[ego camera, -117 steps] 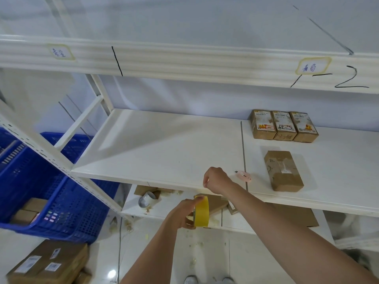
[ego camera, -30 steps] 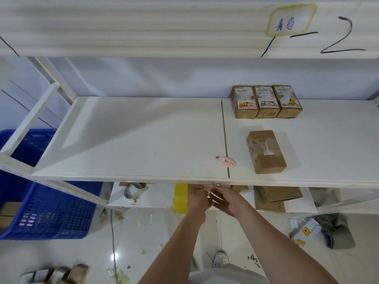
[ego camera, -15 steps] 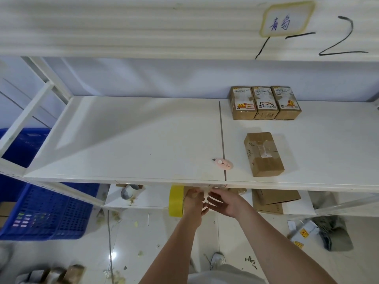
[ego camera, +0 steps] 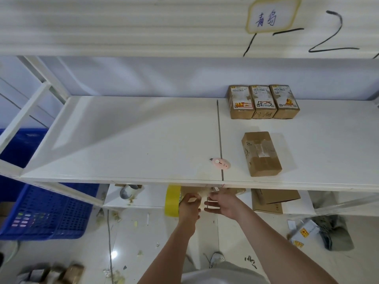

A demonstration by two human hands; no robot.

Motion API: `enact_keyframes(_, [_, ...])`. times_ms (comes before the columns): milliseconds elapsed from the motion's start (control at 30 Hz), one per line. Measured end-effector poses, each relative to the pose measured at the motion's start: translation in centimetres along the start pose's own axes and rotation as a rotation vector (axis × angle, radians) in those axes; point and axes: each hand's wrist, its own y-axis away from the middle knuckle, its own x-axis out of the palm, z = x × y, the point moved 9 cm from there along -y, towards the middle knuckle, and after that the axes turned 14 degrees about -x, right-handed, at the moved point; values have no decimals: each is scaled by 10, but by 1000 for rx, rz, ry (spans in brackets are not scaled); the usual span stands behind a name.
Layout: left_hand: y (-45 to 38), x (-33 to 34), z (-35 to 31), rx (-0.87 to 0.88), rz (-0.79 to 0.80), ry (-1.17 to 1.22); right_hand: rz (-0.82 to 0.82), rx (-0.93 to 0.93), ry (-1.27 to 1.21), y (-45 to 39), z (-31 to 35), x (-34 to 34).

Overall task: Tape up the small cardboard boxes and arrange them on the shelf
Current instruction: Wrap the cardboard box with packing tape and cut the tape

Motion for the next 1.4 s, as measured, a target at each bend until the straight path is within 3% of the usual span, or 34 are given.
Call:
enact_keyframes(300, [12,4,-4,90,-28,-76,18,-53,201,-3,16,-2])
enact_keyframes(833, [20,0,-19,255,-220,-280,-57,-110,161,-4,17,7])
enact_keyframes(1067, [27,-2,-19,289,-196,-271,7,-157,63,4,14,6])
enact_keyframes(1200, [28,3,-11,212,-95,-179,-122,-258,40,14,12,-6])
enact_keyframes(1300, [28,1,-9,188,-38,-141,-222,-356,176,21,15,-12])
enact_keyframes(1400, [30,-1,-7,152,-22,-136,-196,-392,239,25,22,-13])
